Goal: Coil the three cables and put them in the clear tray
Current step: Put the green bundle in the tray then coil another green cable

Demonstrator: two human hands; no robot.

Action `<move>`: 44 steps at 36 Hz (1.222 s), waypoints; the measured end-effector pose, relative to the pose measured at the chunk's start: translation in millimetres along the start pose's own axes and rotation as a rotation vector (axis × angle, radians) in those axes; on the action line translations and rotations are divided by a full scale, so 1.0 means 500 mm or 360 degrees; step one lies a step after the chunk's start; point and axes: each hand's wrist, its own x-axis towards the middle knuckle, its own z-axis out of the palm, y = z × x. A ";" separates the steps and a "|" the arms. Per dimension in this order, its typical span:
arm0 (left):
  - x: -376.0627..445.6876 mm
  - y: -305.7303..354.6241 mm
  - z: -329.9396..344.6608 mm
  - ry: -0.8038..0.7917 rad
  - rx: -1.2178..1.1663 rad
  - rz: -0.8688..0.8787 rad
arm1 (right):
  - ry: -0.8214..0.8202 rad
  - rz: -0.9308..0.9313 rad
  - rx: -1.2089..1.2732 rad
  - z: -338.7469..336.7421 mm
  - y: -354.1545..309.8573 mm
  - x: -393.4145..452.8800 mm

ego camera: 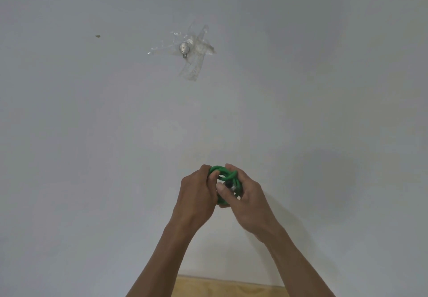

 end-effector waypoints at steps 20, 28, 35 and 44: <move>-0.003 -0.021 -0.008 0.0139 -0.0114 -0.0251 | 0.0511 -0.1074 -0.0880 0.034 0.044 -0.015; -0.016 -0.021 -0.012 0.0167 -0.0278 -0.0194 | 0.0375 -0.0805 -0.0519 0.040 0.018 -0.038; -0.034 -0.022 -0.006 0.0145 -0.0241 -0.0075 | 0.0687 -0.0007 0.0548 0.060 0.006 -0.036; -0.058 -0.024 0.000 0.0075 -0.0425 -0.0164 | 0.0549 -0.0148 0.0209 0.089 0.047 -0.057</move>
